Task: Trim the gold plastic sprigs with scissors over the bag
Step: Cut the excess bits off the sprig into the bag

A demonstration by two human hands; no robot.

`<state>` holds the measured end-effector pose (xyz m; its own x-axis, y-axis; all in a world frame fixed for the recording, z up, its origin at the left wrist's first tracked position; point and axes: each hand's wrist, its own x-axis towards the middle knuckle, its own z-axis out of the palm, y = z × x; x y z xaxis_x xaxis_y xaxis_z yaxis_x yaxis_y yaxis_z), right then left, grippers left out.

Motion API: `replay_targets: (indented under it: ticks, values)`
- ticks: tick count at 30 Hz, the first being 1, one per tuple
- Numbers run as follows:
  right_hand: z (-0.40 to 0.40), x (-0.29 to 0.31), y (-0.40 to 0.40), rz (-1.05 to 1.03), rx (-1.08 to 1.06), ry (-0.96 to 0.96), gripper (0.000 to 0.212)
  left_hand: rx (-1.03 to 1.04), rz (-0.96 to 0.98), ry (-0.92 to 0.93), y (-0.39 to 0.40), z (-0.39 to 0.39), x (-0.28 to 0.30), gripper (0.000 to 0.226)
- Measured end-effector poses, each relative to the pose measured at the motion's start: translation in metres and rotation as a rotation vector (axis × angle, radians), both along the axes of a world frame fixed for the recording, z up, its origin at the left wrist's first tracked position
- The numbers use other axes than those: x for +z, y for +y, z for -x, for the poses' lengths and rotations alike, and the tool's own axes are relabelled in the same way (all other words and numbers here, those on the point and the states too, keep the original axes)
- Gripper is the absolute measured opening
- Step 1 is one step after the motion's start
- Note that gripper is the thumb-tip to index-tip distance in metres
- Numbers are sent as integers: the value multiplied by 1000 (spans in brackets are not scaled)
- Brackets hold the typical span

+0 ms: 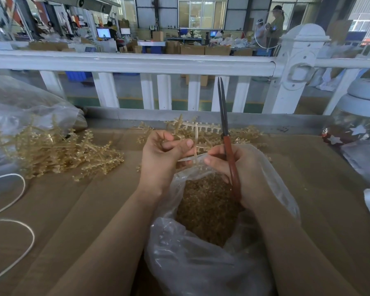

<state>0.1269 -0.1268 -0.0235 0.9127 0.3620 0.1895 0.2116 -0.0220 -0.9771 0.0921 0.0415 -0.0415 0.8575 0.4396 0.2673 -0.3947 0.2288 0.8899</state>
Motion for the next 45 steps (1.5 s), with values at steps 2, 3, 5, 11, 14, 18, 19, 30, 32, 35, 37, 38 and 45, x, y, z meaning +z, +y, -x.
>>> replay_targets:
  ticks: [2,3,5,11,14,18,19,30,32,35,37,38,45]
  values:
    - [-1,-2,1,-8,-16,-7,20,-35,-10,38,2,1,1,35]
    - [-3,-3,1,-24,-22,-1,18,-67,-38,85,4,1,1,35]
    - [-6,-5,2,-77,-28,20,17,-170,-148,219,10,1,2,34]
    - [-12,-11,3,-197,-51,34,14,-465,-329,294,21,3,0,31]
    - [-14,-12,3,-214,-66,20,22,-528,-332,297,23,5,-1,25]
    - [-13,-12,4,-236,-59,9,42,-473,-115,272,24,4,1,22]
    - [-12,-12,5,-232,-58,-4,44,-437,-56,267,24,3,2,23]
    - [-3,-7,0,85,-65,-184,19,-411,258,231,17,0,3,22]
    - [-3,-6,3,151,-90,-209,20,-454,374,168,19,0,6,21]
    - [-6,-11,6,234,-131,-259,21,-465,427,125,20,1,9,20]
    - [-11,-17,8,282,-155,-280,20,-469,434,107,19,2,10,19]
    - [-13,-21,10,294,-165,-278,20,-473,439,100,18,3,10,18]
    - [-21,-35,13,323,-226,-367,30,-351,494,175,13,1,10,11]
